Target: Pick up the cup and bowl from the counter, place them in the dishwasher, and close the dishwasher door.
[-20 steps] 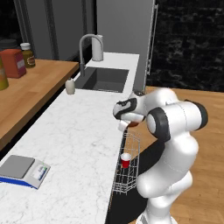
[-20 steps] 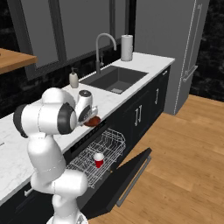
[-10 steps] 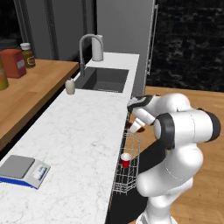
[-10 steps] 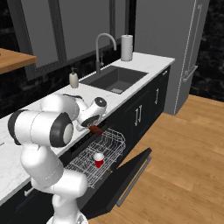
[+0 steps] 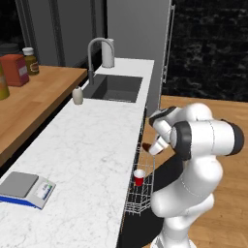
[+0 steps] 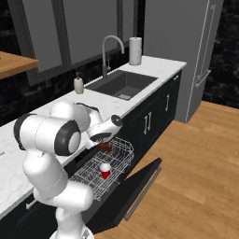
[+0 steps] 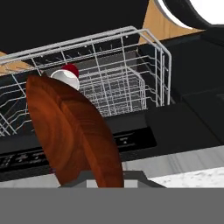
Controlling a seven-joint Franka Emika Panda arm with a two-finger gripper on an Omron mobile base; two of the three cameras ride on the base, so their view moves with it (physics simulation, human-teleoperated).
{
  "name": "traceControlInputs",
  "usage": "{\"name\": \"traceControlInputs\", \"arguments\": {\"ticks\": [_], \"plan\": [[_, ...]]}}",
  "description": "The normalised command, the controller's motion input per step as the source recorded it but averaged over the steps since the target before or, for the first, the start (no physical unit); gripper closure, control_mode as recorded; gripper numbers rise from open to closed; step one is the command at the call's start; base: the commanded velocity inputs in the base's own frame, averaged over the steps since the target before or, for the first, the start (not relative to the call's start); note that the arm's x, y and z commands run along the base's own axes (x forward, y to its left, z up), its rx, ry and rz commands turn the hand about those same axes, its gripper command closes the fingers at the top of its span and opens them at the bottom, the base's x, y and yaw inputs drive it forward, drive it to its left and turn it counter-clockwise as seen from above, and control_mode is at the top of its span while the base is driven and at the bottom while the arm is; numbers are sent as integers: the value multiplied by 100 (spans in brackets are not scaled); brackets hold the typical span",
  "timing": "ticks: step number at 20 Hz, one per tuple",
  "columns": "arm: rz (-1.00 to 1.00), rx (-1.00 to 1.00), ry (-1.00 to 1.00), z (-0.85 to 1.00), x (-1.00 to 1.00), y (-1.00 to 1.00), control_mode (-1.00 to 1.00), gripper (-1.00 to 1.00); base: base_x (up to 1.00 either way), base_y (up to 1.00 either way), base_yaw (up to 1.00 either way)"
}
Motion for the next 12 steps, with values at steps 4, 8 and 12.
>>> {"name": "traceControlInputs", "arguments": {"ticks": [4, 8, 12], "plan": [[11, 3, 0, -34, 0, -13, -100, 100, 0, 0, 0], [11, 0, 0, -37, 0, -16, -100, 100, 0, 0, 0], [8, 0, 0, -35, 0, -9, -100, 100, 0, 0, 0]]}}
